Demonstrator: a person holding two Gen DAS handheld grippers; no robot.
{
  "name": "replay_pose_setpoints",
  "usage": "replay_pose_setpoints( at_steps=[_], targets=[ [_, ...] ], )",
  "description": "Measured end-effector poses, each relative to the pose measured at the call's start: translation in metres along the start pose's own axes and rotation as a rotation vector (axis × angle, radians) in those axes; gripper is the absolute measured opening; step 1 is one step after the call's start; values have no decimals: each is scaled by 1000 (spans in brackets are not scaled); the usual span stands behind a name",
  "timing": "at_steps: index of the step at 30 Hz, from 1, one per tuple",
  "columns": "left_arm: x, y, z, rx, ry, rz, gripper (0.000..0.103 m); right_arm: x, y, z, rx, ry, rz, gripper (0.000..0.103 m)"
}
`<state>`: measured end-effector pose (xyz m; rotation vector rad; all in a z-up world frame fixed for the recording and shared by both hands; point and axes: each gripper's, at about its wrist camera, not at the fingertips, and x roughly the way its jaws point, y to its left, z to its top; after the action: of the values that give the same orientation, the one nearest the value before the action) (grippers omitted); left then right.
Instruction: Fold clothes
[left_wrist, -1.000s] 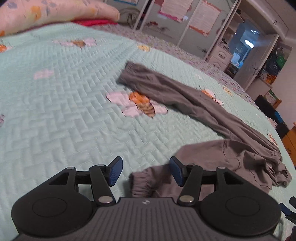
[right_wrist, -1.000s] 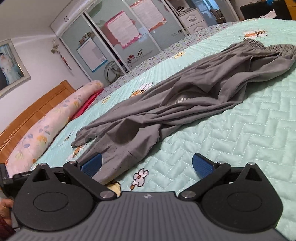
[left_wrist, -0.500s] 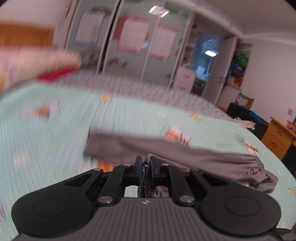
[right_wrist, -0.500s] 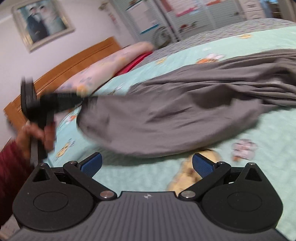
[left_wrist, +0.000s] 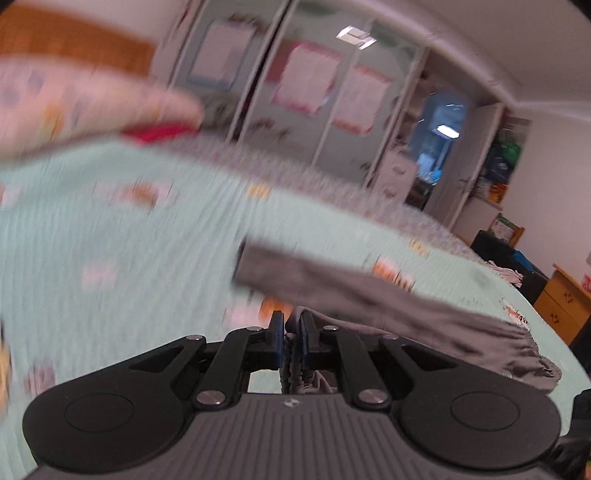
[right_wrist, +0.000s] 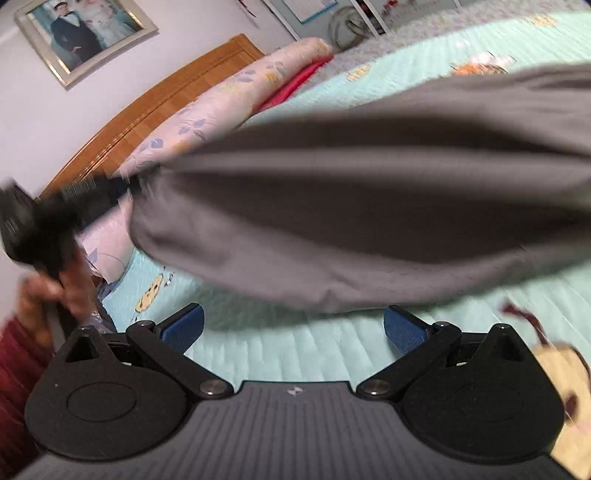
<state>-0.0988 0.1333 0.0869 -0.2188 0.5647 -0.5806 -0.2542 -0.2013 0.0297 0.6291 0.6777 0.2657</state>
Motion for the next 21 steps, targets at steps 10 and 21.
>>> replay_pose_setpoints(
  at_steps=[10,21],
  targets=[
    [-11,7,-28,-111,39,16,9,-169,-113,-18,376,-358,-202,102],
    [-6,-18,-30,-129,36,91,9,-249,-228,-18,803,-706,-247,99]
  ],
)
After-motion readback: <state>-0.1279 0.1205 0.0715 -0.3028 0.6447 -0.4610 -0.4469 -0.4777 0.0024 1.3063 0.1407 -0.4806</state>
